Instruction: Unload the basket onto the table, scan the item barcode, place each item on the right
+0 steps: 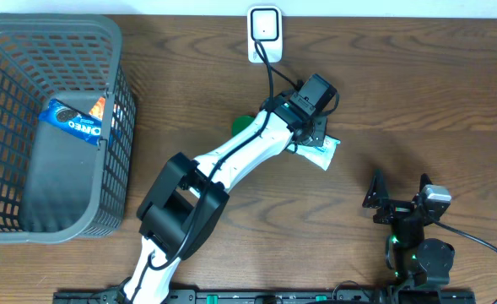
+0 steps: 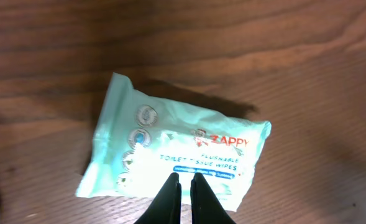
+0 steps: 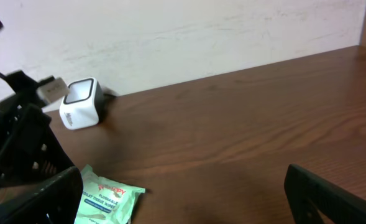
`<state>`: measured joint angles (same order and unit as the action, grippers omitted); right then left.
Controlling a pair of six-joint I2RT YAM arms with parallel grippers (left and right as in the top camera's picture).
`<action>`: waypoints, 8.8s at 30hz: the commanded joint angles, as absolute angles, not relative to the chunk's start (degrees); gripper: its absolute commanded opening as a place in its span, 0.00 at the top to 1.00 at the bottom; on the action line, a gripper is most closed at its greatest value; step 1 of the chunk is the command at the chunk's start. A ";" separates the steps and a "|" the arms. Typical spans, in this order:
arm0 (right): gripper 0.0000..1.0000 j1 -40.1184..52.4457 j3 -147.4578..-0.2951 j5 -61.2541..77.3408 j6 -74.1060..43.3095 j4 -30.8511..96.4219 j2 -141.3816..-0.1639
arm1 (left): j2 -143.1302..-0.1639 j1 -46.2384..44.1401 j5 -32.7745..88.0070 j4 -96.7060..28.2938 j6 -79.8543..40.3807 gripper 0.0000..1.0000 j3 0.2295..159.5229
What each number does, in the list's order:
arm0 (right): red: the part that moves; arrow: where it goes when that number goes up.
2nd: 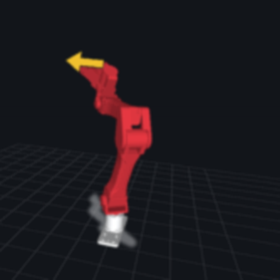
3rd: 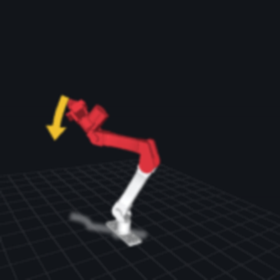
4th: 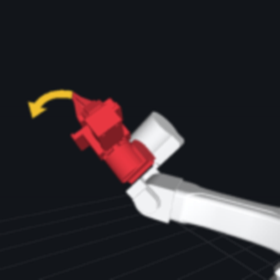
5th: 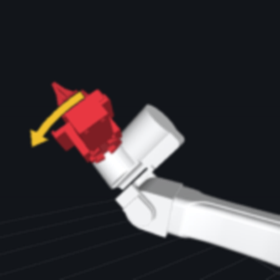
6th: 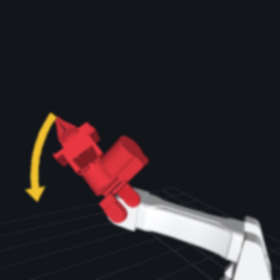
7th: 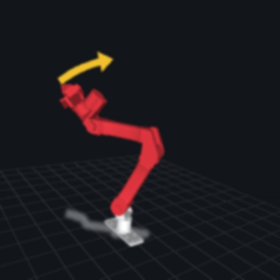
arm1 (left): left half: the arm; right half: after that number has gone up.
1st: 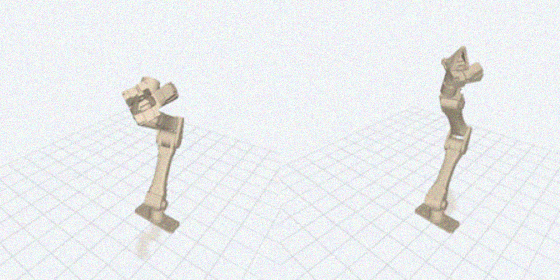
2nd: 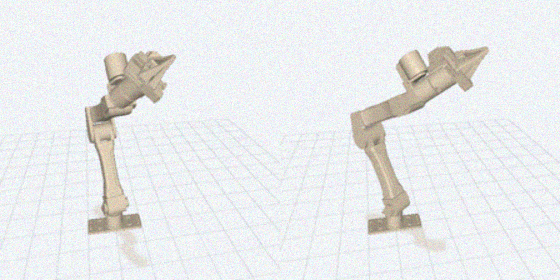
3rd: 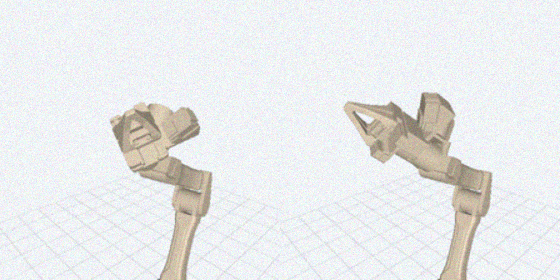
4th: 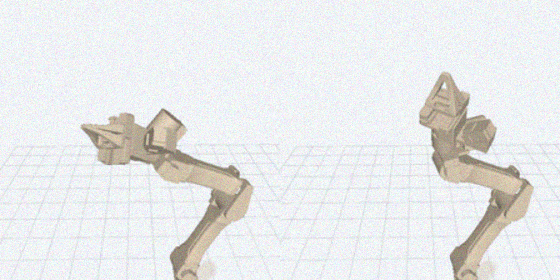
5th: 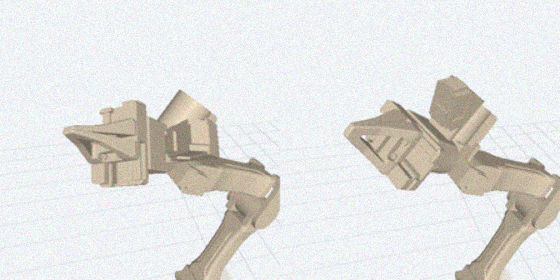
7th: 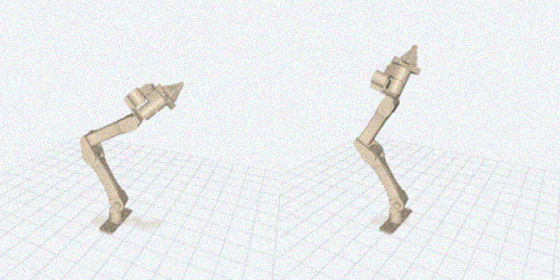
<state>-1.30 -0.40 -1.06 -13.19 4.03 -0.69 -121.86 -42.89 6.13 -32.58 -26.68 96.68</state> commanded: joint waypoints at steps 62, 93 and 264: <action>0.01 -0.75 -0.32 -1.37 -13.67 4.25 -0.38 | -97.08 14.83 -19.31 -62.74 -45.12 0.02 94.76; 0.01 -0.75 -0.32 -1.37 -13.67 4.25 -0.38 | -126.37 16.67 -22.50 -46.15 -46.41 0.00 94.70; 0.01 -0.75 -0.32 -1.37 -13.67 4.25 -0.38 | -111.39 20.53 10.11 -52.90 -35.24 0.02 95.85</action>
<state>-1.30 -0.40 -1.06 -13.19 4.03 -0.69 -110.15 21.12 8.86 -53.41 -33.45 96.05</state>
